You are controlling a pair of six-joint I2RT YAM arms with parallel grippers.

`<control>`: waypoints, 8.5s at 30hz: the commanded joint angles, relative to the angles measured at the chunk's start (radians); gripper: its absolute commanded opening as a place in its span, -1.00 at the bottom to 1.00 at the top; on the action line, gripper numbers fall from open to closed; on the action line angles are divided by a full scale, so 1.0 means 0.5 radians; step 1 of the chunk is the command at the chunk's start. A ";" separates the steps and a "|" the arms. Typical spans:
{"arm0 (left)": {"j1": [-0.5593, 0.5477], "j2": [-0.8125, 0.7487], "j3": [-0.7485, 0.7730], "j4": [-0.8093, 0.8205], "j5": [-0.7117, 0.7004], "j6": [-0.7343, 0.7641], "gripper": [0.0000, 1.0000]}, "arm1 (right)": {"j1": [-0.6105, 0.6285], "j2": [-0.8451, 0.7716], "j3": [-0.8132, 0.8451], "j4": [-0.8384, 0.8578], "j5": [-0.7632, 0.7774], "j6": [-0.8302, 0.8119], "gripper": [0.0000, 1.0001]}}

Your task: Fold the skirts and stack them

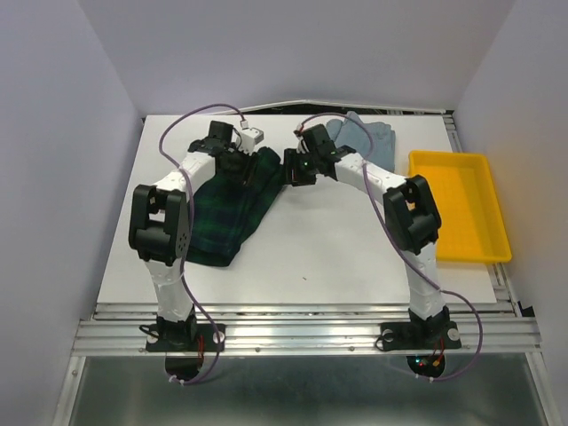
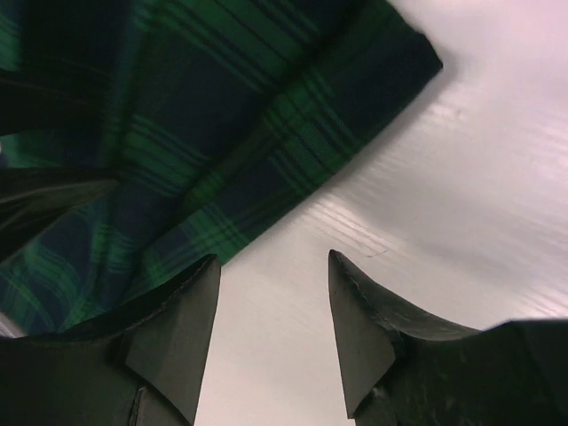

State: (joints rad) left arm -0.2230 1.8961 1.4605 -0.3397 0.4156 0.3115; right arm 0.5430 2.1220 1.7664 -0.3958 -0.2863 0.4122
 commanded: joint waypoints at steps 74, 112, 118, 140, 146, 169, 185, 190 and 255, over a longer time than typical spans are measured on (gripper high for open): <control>0.575 -0.301 -0.685 -0.293 0.163 0.166 -0.78 | -0.027 0.505 0.585 1.202 -0.391 -0.435 -0.99; -0.048 -1.454 -1.850 0.139 -0.353 1.328 0.43 | 0.273 0.266 -0.710 1.000 -0.946 1.185 0.92; -0.063 -1.647 -1.899 0.201 -0.340 1.322 0.82 | 0.298 0.266 -0.827 1.126 -0.949 1.311 0.02; -0.165 -1.872 -2.013 0.158 -0.245 1.396 0.97 | 0.242 0.174 -0.781 1.472 -1.231 2.072 -0.99; -0.220 -1.817 -2.086 0.219 -0.288 1.371 0.97 | 0.206 0.171 -0.762 1.528 -1.237 2.185 -0.99; -0.266 -1.976 -2.108 0.520 -0.648 1.138 -0.34 | 0.169 0.122 -0.959 1.715 -1.336 2.339 -0.99; -0.281 -2.059 -1.795 -0.348 -0.396 1.227 -1.00 | -0.301 0.017 -0.141 0.228 -1.087 0.425 0.82; -0.296 -2.034 -1.627 -0.535 -0.313 1.261 -1.00 | -0.301 0.388 0.721 0.114 -0.989 0.023 0.80; -0.122 -1.101 -0.635 -1.134 0.190 1.902 -1.00 | 0.175 0.530 0.531 0.595 -1.241 -0.549 -0.13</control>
State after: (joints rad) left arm -0.2668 1.4399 1.1683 -0.8848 0.4667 1.2015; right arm 0.7052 2.3909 1.8690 -0.1402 -0.9672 0.0647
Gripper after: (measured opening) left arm 0.048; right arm 0.389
